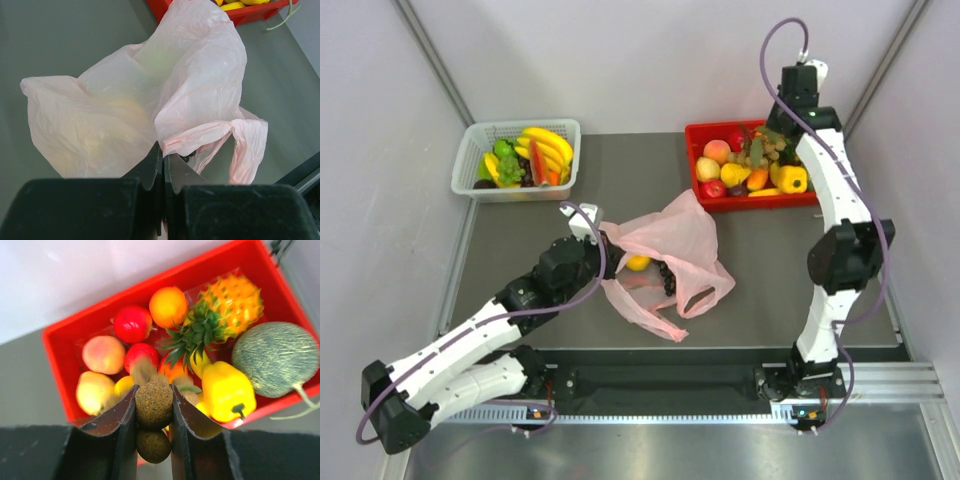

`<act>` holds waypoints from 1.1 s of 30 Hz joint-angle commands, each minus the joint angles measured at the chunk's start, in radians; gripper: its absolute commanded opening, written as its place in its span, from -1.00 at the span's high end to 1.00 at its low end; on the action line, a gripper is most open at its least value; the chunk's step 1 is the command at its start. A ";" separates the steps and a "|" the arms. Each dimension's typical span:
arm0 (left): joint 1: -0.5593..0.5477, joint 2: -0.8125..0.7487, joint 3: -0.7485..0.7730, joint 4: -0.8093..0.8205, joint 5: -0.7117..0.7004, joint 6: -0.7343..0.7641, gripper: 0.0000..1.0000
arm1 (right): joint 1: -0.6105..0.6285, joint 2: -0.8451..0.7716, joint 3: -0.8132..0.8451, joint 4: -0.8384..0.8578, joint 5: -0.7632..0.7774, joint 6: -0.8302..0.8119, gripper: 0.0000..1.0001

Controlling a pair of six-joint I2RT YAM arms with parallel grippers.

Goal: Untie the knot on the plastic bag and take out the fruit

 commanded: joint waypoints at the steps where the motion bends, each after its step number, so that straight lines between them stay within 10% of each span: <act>1: 0.002 0.004 0.036 0.029 0.010 0.012 1.00 | -0.014 0.088 0.062 0.055 -0.003 -0.003 0.78; 5: 0.003 0.008 0.021 0.049 0.030 0.015 1.00 | -0.025 0.198 0.129 0.061 -0.064 -0.006 0.36; 10: 0.002 0.028 0.002 0.091 0.141 0.045 1.00 | -0.028 0.185 0.194 0.035 -0.092 -0.028 -0.99; 15: 0.003 0.048 -0.002 0.120 0.217 0.058 1.00 | -0.025 -0.016 0.116 0.040 -0.127 -0.066 -0.99; 25: 0.003 0.082 0.030 0.132 0.226 0.061 1.00 | 0.205 -0.788 -0.708 0.132 -0.353 -0.126 -0.98; 33: 0.003 0.138 0.047 0.138 0.215 0.051 1.00 | 0.625 -1.073 -0.982 0.143 -0.503 -0.045 -0.23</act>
